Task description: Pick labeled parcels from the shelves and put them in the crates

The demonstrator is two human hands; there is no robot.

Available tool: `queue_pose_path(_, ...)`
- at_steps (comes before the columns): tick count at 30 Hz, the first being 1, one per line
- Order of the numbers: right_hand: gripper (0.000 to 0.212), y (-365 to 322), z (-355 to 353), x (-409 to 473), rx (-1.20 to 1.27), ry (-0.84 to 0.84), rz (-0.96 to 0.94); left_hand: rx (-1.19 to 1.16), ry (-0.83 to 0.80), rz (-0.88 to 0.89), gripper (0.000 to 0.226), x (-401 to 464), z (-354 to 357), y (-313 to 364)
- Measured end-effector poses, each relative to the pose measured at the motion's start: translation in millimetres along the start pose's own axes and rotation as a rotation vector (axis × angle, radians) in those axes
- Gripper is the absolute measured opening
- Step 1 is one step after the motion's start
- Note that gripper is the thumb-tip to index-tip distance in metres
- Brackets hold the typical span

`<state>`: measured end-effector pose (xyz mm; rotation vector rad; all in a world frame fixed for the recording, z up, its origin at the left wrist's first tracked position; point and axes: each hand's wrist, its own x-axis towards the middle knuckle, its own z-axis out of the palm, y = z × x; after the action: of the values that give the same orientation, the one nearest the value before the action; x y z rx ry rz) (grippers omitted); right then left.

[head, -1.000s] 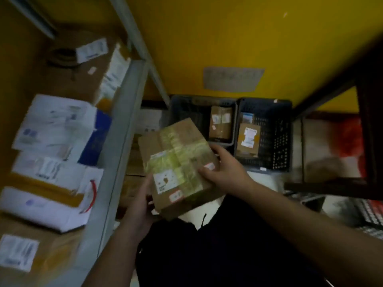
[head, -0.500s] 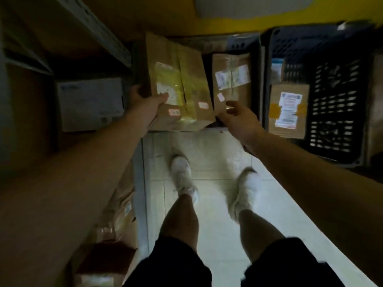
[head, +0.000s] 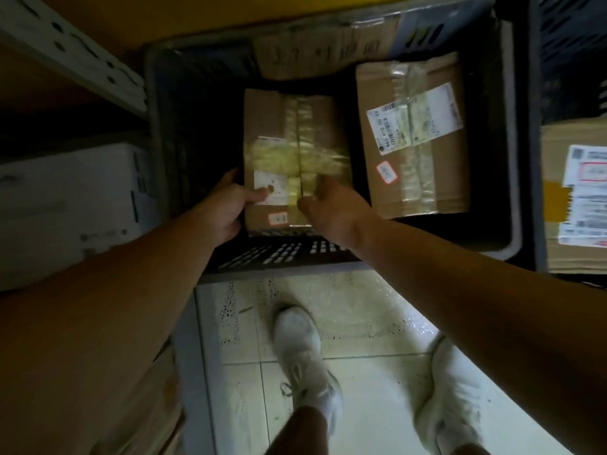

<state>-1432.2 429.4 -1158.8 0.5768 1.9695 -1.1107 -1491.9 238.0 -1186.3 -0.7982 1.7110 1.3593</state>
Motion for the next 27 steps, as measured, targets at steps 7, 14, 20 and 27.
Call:
queue_pose_path(7, 0.054, 9.6, 9.8, 7.1, 0.088, -0.023, 0.136, 0.235, 0.084, -0.046, 0.060, 13.8, 30.3, -18.9)
queue_pose_path(14, 0.050, -36.6, -17.7, -130.3, 0.235, 0.147, -0.015, 0.014, 0.309, 0.163, 0.044, -139.1, 66.0, 4.3)
queue_pose_path(20, 0.034, -101.4, -53.0, -318.0, 0.084, 0.044, -0.171, -0.250, 0.381, 0.171, 0.033, -384.5, 58.8, 13.0)
queue_pose_path(27, 0.024, -120.9, -45.8, -564.7, -0.183, -0.301, -0.307, -0.557, 0.625, 0.145, 0.027, -690.7, 44.5, -55.5)
